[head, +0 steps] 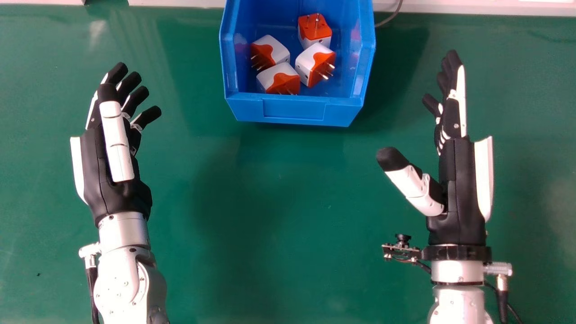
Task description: Pick all objects and put in blue box
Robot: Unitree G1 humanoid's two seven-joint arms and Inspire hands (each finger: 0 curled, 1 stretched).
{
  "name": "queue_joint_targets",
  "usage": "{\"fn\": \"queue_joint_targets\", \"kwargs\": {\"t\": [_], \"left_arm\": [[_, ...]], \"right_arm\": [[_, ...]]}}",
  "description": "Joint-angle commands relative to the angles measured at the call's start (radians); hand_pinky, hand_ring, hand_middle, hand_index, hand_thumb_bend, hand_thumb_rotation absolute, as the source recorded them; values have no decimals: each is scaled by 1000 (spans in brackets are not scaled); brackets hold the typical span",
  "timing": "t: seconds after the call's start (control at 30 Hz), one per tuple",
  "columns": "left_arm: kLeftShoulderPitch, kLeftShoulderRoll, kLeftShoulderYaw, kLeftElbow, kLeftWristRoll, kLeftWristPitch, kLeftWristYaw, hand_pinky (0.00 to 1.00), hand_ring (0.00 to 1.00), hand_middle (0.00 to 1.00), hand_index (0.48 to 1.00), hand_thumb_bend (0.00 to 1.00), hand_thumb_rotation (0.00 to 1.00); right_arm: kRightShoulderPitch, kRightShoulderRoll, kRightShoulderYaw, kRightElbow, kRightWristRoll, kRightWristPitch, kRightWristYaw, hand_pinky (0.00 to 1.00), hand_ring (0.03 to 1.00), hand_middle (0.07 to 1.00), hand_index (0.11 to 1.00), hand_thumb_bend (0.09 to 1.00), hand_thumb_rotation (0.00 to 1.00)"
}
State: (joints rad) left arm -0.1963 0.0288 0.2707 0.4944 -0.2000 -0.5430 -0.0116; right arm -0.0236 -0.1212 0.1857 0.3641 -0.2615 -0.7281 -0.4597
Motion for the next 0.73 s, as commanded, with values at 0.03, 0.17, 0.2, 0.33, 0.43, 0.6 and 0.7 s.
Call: {"fn": "queue_joint_targets", "kwargs": {"t": [0.03,0.17,0.2,0.33,0.43,0.6,0.7], "left_arm": [[12,5,3,-37,-20,2,-18,741,826,840,832,670,913],[24,8,5,-34,-31,1,-39,741,825,839,832,670,913],[29,7,6,-35,-31,-1,-40,741,825,839,832,670,913],[58,7,6,-55,-20,-8,-38,742,826,840,834,672,910],[80,6,1,-91,-14,-2,-35,742,826,840,834,672,910],[94,6,-5,-134,-14,31,-37,742,826,841,835,671,909],[91,8,-7,-139,-15,40,-38,740,824,840,835,676,904]], "right_arm": [[11,18,-32,-12,-3,-14,20,910,985,991,985,821,893],[23,38,-51,-8,-33,-27,18,923,988,993,988,816,915],[27,41,-54,-6,-38,-32,17,923,988,993,988,816,915],[57,52,-67,-29,-68,-33,13,935,991,995,991,812,932],[88,63,-72,-70,-83,-23,17,935,991,995,991,812,932],[95,78,-89,-97,-95,-5,21,946,993,996,993,807,946],[92,81,-93,-99,-103,-1,22,951,994,997,994,811,957]]}}
